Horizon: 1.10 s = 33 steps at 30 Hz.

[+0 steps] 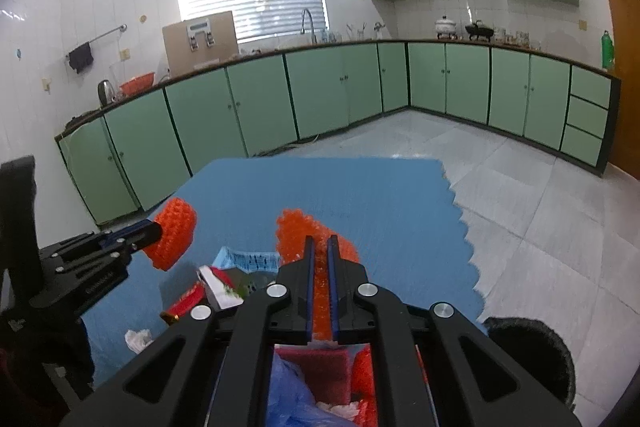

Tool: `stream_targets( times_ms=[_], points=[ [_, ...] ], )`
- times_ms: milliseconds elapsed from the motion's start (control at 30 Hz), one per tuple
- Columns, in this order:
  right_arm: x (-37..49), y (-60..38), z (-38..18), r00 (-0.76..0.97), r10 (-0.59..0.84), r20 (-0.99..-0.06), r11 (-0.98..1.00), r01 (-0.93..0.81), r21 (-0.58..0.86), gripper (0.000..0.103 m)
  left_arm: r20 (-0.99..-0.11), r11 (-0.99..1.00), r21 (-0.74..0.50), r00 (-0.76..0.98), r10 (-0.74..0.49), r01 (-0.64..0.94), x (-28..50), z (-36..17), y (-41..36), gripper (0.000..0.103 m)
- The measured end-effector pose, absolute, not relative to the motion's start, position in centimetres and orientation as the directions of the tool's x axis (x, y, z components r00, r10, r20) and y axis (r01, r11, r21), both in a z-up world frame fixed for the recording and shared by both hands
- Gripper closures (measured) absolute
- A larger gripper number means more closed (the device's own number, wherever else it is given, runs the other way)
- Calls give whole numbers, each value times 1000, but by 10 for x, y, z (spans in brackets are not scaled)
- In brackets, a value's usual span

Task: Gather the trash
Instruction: 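Grasp an orange foam net with the left tool while the right tool grasps another, then carry both orange foam nets over the black bin and open both tools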

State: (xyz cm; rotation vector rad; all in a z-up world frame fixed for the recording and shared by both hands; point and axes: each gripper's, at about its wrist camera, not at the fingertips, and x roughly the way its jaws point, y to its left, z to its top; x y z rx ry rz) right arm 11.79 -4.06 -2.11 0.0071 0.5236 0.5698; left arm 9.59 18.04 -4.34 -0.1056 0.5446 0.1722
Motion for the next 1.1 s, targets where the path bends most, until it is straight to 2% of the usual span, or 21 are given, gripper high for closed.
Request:
stream_targets(
  times_ms=[200,500,800,1100],
  points=[
    [116,-63,-2,759,496,-423,863,-484,144,97,-446,995,-60,894,45,-80,104,-10,141,93],
    [114,-127,16,842,376,-387,926,-358,122,97,-412,990,-116,904,-116,74,127,-3,66,93],
    [117,-220,3,885,190,-425,981,-154,118,97,-447,950,-158,839,-311,268,158,-26,-42,93],
    [125,-299,-51,851,79,-519,989,-3,147,97,-527,895,-186,727,-440,406,181,-78,-146,93]
  ],
)
